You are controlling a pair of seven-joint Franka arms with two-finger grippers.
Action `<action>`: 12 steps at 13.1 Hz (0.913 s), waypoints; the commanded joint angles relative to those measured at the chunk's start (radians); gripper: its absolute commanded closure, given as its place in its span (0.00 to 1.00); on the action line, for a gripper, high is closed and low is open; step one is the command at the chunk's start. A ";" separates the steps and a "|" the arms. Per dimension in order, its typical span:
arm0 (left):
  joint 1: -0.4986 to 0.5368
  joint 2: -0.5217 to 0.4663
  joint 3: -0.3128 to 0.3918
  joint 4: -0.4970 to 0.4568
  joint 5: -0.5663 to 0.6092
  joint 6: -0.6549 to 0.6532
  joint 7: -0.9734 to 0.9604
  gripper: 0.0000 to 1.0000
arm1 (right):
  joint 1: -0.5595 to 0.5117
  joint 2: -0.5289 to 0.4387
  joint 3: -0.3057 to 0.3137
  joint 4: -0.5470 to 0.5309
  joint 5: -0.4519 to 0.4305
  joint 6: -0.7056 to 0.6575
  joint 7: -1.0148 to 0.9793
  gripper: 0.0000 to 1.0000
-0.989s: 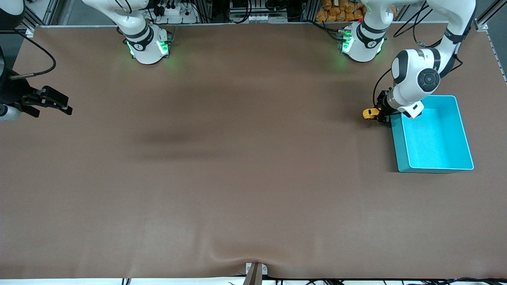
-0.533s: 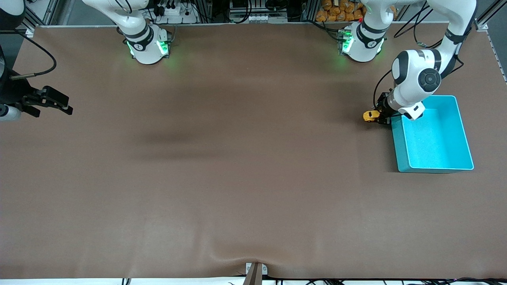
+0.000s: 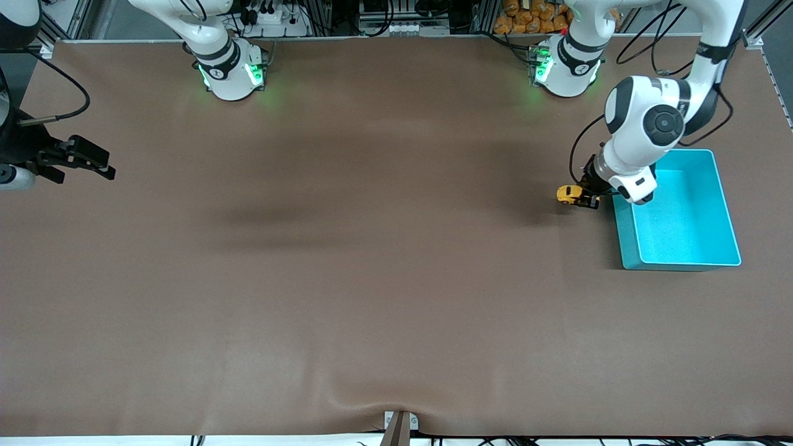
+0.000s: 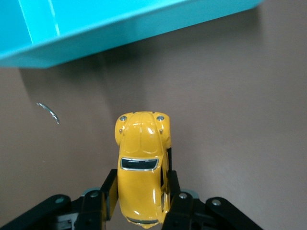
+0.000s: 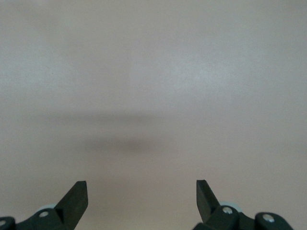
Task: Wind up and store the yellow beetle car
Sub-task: 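Close the left gripper on the car and lift it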
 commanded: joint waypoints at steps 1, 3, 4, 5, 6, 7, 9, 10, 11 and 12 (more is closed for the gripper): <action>0.041 -0.034 0.001 0.070 0.018 -0.117 0.185 1.00 | 0.013 -0.006 -0.006 -0.006 -0.014 -0.003 0.011 0.00; 0.097 -0.031 0.000 0.078 0.069 -0.122 0.378 1.00 | 0.013 -0.006 -0.006 -0.006 -0.014 -0.003 0.011 0.00; 0.117 -0.033 0.001 0.078 0.087 -0.125 0.484 1.00 | 0.013 -0.006 -0.006 -0.007 -0.014 -0.003 0.011 0.00; 0.146 -0.031 0.004 0.086 0.097 -0.145 0.584 1.00 | 0.013 -0.006 -0.006 -0.007 -0.014 -0.003 0.011 0.00; 0.175 -0.027 0.006 0.096 0.110 -0.157 0.679 1.00 | 0.013 -0.006 -0.006 -0.007 -0.014 -0.003 0.011 0.00; 0.198 -0.025 0.006 0.099 0.130 -0.157 0.766 1.00 | 0.013 -0.006 -0.004 -0.007 -0.014 -0.003 0.012 0.00; 0.236 -0.024 0.006 0.109 0.208 -0.159 0.900 1.00 | 0.016 -0.005 -0.006 -0.007 -0.014 -0.003 0.015 0.00; 0.253 -0.019 0.006 0.113 0.244 -0.159 0.954 1.00 | 0.016 -0.005 -0.006 -0.007 -0.014 -0.003 0.015 0.00; 0.270 -0.015 0.009 0.112 0.267 -0.157 1.018 1.00 | 0.016 -0.005 -0.006 -0.007 -0.014 -0.003 0.015 0.00; 0.296 -0.010 0.009 0.113 0.294 -0.157 1.090 1.00 | 0.016 -0.005 -0.004 -0.007 -0.014 -0.003 0.015 0.00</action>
